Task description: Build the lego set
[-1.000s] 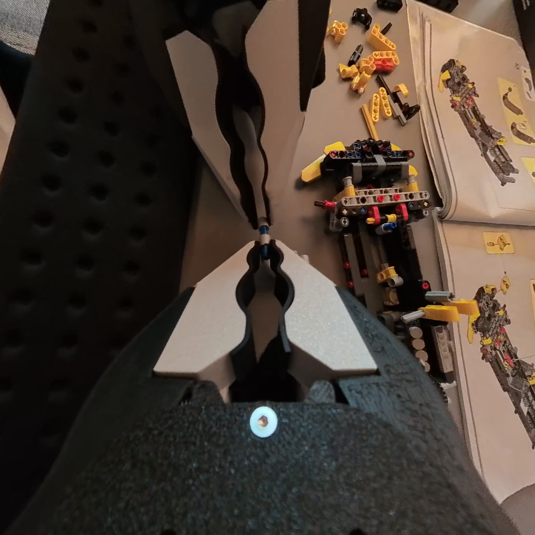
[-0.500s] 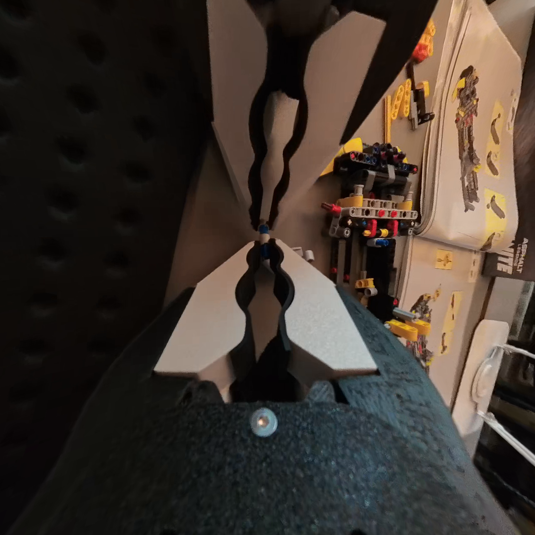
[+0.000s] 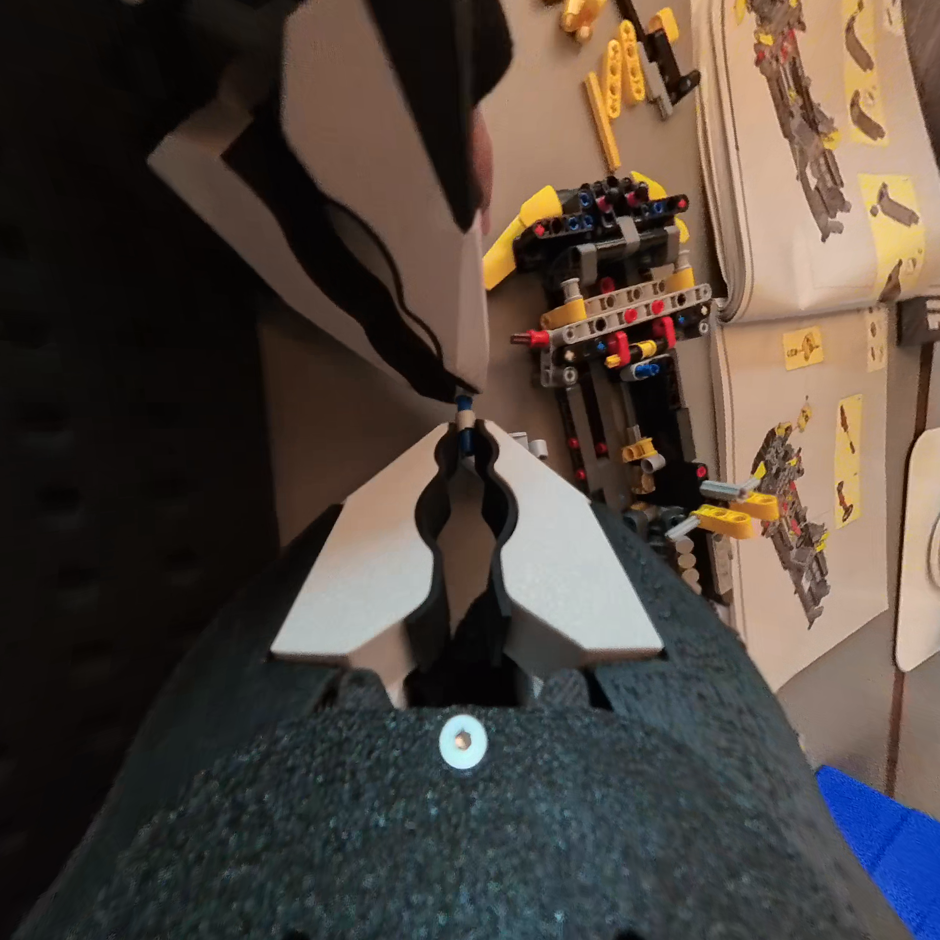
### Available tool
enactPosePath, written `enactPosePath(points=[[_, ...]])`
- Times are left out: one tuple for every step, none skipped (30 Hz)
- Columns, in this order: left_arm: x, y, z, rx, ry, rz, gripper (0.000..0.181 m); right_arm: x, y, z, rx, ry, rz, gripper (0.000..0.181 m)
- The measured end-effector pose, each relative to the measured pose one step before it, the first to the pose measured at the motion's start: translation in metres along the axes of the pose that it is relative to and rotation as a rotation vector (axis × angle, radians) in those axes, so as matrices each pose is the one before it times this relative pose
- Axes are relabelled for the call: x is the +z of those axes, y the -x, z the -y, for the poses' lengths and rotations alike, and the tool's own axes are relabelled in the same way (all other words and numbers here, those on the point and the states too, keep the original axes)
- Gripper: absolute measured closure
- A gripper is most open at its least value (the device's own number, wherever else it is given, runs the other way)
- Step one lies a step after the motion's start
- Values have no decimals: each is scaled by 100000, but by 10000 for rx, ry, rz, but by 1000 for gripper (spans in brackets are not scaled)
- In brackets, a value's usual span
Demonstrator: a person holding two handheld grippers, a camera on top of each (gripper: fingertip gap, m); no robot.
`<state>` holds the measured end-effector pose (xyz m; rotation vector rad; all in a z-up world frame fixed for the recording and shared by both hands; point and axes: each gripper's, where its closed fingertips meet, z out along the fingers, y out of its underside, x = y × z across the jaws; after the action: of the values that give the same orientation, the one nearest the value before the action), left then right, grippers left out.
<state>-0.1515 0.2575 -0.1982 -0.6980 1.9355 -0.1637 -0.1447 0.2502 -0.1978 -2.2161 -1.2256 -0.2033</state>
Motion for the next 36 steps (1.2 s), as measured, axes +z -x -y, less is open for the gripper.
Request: enactPosePath(points=[[4, 224, -116, 189, 161, 250, 175, 17, -159, 100, 300, 23, -47, 175], [25, 220, -130, 175, 166, 238, 176, 20, -168, 127, 378, 10, -51, 175], [5, 311, -141, 70, 141, 232, 176, -8, -216, 188, 361, -65, -119, 175], [10, 213, -122, -36, 123, 133, 175, 21, -129, 118, 384, -32, -60, 175], [9, 256, -127, 20, 112, 176, 176, -6, -192, 172, 366, -87, -112, 175], [4, 256, -95, 61, 121, 193, 176, -11, -148, 158, 414, -64, -80, 175], [37, 206, -110, 84, 144, 184, 177, 25, -131, 135, 390, -67, -90, 176], [18, 215, -122, 83, 141, 176, 176, 28, -116, 142, 385, -84, -87, 175], [40, 140, -90, 45, 134, 126, 176, 32, -93, 107, 463, -64, -55, 175], [39, 175, -81, 105, 129, 154, 176, 16, -64, 110, 508, -74, -40, 175], [28, 147, -66, 109, 103, 151, 176, 23, -99, 104, 405, -85, -38, 175], [24, 160, -31, 66, 113, 135, 176, 21, -70, 103, 487, -73, 16, 175], [52, 174, -56, 54, 108, 130, 176, 16, -93, 148, 350, -92, -14, 175], [54, 139, -84, -29, 75, 76, 176, 21, -72, 150, 252, -95, -33, 175], [36, 67, -63, -64, 44, 8, 176, 43, -20, 80, 132, -55, -32, 175], [2, -2, -46, -7, 16, -6, 176, 41, 3, 22, 90, -26, -14, 175], [-19, 76, -31, 72, 33, 75, 176, -4, 3, 114, 110, -106, -24, 175], [-32, 113, -33, 91, 35, 102, 176, -27, 18, 131, -78, -116, -23, 176], [-22, -64, 18, 61, -59, -11, 176, 9, 22, -17, -389, -35, 18, 176], [1, -140, 73, 39, -139, -88, 176, -8, 78, -123, -56, 1, 195, 175], [-72, 67, 111, 11, -155, 20, 176, -161, 83, 149, -29, -238, 306, 175], [-138, 34, 191, -57, -188, -14, 176, -203, 63, -20, -134, -150, 366, 175], [-125, -17, 230, 39, -196, -10, 176, -198, 161, -15, -64, -92, 359, 175], [-148, -67, 221, 104, -179, -4, 176, -152, 145, -73, -703, -82, 159, 175], [-114, -137, 214, 102, -171, -38, 176, -94, 96, -216, -749, 2, 98, 175], [-75, -146, 203, 53, -129, -65, 176, -110, 161, -80, -319, -16, 222, 175], [-108, 16, 220, -7, -166, 1, 176, -178, 56, 71, -324, -241, 240, 175], [-81, 166, 141, -20, -116, 75, 176, -154, -6, 93, 66, -317, 318, 175], [-64, 84, 126, -69, -102, 12, 176, -117, 69, 68, 158, -308, 361, 174], [-83, 169, 119, -137, -106, 38, 176, -115, -20, 176, 26, -440, 214, 174], [-61, 180, 40, -208, -75, 1, 176, -54, -13, 225, 204, -393, 141, 174], [-66, 141, 35, -301, -105, -53, 176, -43, 3, 265, 242, -418, 134, 174], [-11, 52, 22, -210, -68, -71, 176, -1, -15, 37, 223, -266, 101, 174], [44, -35, -14, -11, 11, -31, 176, 45, 2, -39, 144, -150, 14, 174], [72, -179, 9, 33, 12, -76, 176, 56, 20, -185, 30, -41, -9, 174], [42, -73, 41, 12, -17, -36, 176, -32, 12, -29, 114, -129, 22, 175]])
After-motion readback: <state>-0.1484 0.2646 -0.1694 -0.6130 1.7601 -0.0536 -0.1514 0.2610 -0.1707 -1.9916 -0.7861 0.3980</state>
